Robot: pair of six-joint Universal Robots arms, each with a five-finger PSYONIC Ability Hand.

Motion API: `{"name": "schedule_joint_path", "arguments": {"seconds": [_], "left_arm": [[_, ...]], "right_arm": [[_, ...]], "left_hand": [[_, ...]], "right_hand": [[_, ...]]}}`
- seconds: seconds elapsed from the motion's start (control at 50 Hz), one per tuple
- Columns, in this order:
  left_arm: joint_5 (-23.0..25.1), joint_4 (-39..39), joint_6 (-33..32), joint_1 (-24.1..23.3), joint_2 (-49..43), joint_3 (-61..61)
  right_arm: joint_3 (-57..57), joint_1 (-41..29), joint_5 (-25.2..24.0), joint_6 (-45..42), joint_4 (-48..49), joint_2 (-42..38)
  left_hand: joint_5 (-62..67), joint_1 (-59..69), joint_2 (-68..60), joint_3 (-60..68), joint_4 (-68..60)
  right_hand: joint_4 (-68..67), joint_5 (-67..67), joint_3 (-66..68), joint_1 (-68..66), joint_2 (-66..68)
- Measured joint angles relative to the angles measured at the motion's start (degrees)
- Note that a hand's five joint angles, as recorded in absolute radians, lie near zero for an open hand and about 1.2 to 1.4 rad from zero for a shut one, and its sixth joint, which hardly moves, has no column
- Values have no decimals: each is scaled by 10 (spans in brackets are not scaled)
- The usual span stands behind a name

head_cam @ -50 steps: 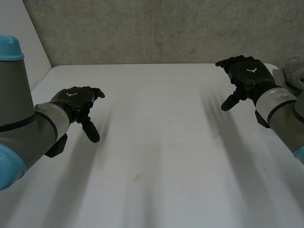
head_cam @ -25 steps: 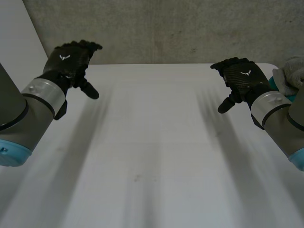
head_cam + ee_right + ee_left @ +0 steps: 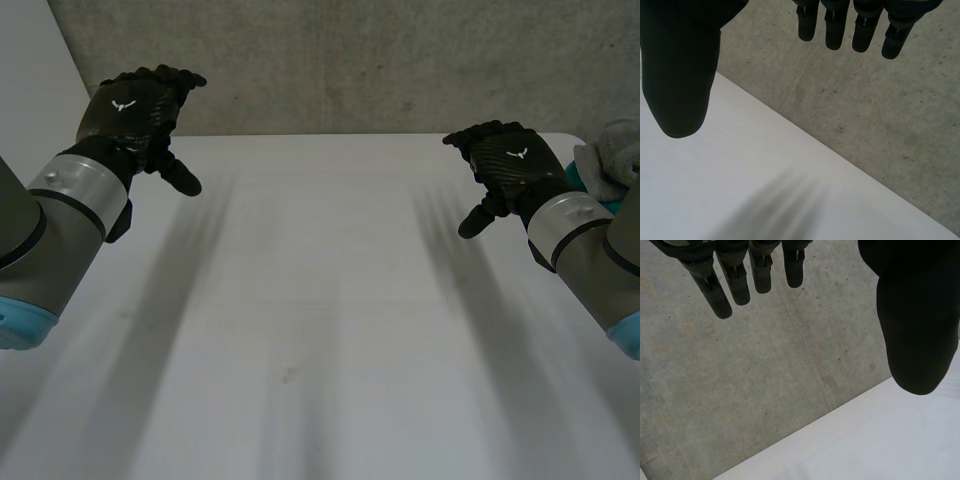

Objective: Fold the laundry.

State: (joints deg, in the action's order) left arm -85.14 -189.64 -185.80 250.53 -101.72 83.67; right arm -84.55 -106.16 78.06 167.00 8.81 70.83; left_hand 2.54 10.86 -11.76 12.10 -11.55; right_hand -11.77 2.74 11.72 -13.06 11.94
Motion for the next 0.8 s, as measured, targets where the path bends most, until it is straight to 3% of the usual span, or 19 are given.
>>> {"name": "schedule_joint_path", "arguments": {"seconds": [0.34, 0.58, 0.8], "left_arm": [[-2, 37, -1, 4, 38, 5], [-19, 185, 3, 4, 80, -20], [-24, 242, 7, -4, 115, -12]], "right_arm": [[15, 16, -2, 14, -16, 49], [74, 35, -4, 53, -184, 116], [52, 11, 11, 54, -174, 161]], "left_hand": [[0, 0, 0, 0, 0], [0, 0, 0, 0, 0], [0, 0, 0, 0, 0]], "right_hand": [[0, 0, 0, 0, 0], [0, 0, 0, 0, 0], [0, 0, 0, 0, 0]]}}
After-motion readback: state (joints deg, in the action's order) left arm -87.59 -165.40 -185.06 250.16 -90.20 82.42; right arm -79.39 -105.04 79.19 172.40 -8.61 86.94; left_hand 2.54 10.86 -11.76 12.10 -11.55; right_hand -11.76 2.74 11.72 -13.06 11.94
